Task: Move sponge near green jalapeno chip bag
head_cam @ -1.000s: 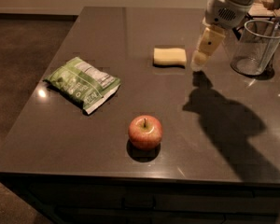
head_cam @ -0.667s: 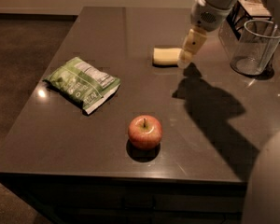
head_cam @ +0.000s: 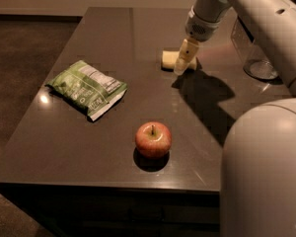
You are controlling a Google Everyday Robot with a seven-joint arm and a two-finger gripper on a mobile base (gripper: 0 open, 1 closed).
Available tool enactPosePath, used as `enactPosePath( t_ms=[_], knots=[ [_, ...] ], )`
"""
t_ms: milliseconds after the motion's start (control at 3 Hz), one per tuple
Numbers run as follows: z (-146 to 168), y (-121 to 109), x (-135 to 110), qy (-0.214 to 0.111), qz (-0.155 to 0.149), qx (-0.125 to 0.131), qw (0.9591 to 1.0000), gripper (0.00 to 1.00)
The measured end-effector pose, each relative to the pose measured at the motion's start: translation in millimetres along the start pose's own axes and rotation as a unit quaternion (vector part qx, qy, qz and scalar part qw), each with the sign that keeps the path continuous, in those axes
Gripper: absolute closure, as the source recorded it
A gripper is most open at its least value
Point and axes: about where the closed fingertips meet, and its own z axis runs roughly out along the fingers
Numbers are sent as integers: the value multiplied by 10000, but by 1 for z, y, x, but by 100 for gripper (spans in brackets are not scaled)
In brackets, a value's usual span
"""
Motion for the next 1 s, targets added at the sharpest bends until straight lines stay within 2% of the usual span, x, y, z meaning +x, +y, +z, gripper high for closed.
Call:
enactPosePath(
  t_ms=[333, 667, 1000],
  knots=[
    [20, -10, -1, 84, 168, -41, 9998, 0],
    [29, -13, 1, 146, 259, -105, 9995, 19],
    [29, -11, -3, 134, 224, -113, 9996, 41]
  ],
)
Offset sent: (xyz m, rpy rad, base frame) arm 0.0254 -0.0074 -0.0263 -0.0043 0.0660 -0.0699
